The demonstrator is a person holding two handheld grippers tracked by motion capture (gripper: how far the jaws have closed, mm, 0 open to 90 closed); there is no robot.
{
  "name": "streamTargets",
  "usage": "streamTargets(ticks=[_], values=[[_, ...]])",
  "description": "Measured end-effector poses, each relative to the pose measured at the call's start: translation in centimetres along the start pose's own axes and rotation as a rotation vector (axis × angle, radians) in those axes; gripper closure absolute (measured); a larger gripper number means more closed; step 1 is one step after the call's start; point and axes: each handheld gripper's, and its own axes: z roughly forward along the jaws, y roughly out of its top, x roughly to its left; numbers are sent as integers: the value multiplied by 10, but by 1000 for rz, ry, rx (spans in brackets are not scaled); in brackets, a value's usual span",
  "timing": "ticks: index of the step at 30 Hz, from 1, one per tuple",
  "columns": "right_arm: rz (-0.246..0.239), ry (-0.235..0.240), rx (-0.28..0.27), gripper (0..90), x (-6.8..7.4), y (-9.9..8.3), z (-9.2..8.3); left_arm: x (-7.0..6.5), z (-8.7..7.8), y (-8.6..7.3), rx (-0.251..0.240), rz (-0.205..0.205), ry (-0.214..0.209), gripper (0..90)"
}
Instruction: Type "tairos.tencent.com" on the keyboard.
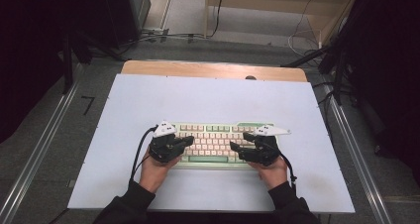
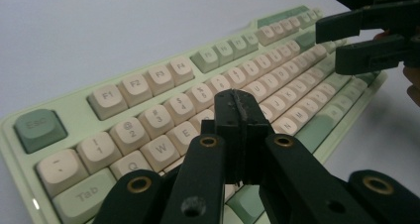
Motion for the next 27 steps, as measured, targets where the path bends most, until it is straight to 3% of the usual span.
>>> streamTargets(ticks=[18, 27], values=[[3, -2, 7, 340, 1, 0, 1, -15, 18, -11, 120, 56, 30, 900], [4, -3, 9, 344, 1, 0, 1, -14, 19, -12, 130, 60, 34, 900]])
